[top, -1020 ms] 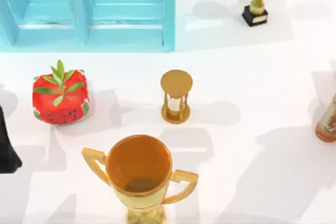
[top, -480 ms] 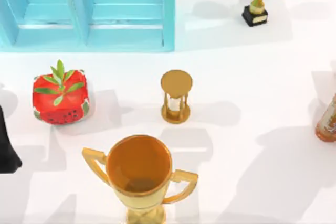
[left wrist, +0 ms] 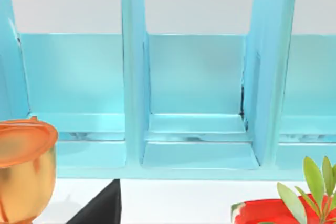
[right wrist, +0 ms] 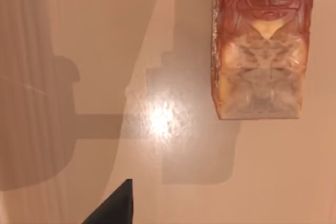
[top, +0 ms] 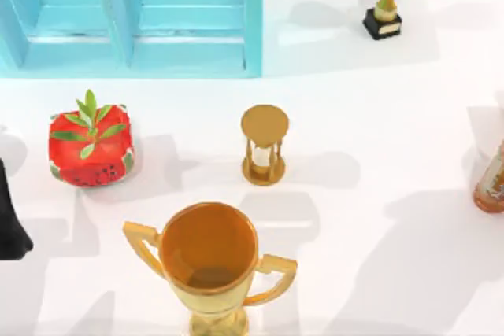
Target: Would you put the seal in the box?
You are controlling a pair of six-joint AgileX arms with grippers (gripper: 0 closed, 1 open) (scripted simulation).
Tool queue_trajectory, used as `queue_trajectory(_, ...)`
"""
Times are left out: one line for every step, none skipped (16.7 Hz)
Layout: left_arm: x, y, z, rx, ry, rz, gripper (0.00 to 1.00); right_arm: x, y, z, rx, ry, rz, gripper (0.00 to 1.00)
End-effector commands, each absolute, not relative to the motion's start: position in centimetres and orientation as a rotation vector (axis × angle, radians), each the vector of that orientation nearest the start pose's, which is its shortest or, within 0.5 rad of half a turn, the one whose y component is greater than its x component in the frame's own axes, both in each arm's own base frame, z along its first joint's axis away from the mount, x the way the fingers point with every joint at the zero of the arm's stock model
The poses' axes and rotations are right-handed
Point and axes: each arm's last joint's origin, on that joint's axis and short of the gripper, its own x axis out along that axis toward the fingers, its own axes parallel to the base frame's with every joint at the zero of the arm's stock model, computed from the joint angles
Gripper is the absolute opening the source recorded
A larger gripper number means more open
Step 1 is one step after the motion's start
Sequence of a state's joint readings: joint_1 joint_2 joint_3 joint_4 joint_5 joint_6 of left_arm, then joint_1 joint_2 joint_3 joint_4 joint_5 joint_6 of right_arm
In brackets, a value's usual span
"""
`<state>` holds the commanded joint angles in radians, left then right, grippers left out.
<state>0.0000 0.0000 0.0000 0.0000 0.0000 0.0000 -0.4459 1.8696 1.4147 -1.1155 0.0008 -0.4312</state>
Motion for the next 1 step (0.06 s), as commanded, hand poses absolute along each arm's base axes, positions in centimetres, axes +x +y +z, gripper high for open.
queue_trajectory(10.57,-0.12,16.0,0.0,0.0,0.0,1.0,31.72,-14.82,19.94,0.008,1.57,-0.008,1.0)
